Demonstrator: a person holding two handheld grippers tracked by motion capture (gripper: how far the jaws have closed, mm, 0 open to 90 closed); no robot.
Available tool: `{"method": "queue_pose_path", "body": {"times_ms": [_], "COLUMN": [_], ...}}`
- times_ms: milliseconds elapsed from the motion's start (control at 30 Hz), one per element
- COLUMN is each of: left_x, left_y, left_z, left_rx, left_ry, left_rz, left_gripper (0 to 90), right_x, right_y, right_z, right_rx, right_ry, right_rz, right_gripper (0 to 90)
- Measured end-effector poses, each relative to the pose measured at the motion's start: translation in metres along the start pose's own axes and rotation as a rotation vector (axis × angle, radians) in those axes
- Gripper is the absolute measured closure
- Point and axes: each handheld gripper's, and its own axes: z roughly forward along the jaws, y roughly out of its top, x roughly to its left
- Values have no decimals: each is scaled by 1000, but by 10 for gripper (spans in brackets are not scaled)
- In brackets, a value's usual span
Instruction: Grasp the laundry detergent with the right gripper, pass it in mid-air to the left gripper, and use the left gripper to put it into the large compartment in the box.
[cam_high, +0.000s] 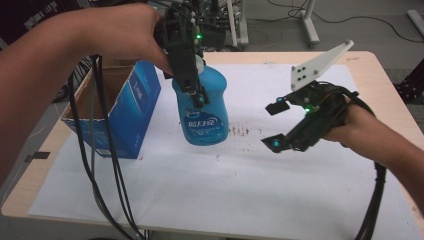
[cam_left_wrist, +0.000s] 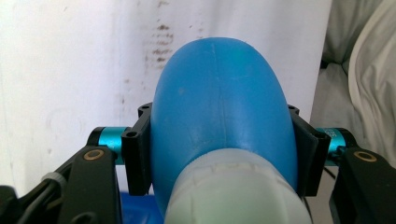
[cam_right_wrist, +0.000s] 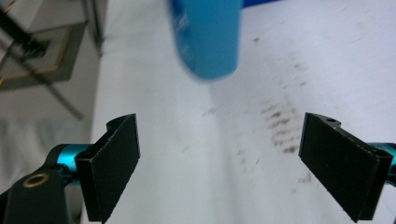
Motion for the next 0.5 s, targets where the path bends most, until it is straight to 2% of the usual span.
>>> {"method": "queue_pose_path", "body": {"times_ms": [33, 67, 100, 133, 167, 233, 267, 300, 333, 367, 400, 500], "left_x": [1, 1, 4, 4, 7, 8, 9, 10, 11, 11, 13, 15], "left_y": [-2, -2, -6, -6, -9, -10, -12, -14, -16, -16, -20, -25], "left_z": [-3, -3, -8, -8, -13, -16, -19, -23, -26, -26, -32, -39], "left_rx": [2, 2, 2, 2, 3, 3, 6, 7, 4, 4, -11, -14], "left_ry": [5, 5, 17, 17, 32, 39, 47, 54, 57, 57, 67, 72], "left_rz": [-17, -17, -56, -56, -86, -95, -108, -124, -136, -136, -157, -187], "left_gripper": [374, 373, 373, 373, 373, 373, 373, 373, 373, 373, 373, 373], "right_x": [-1, -1, 2, 2, 2, 3, 3, 2, 1, 0, 0, -1], "right_y": [0, 0, 0, 0, 0, 1, 1, 1, 0, 0, -2, -5], "right_z": [-4, -4, -13, -13, -20, -23, -26, -33, -34, -36, -39, -49], "right_rx": [35, 35, 87, 87, 113, 130, 149, 189, 208, 232, 252, 294], "right_ry": [36, 36, 11, 11, 23, 27, 23, 24, 18, -10, -29, -45], "right_rz": [-13, -13, -47, -47, -35, -38, -46, -28, -18, -6, -4, -12], "right_gripper": [121, 121, 120, 120, 120, 120, 120, 81, 20, 8, 8, 9]}}
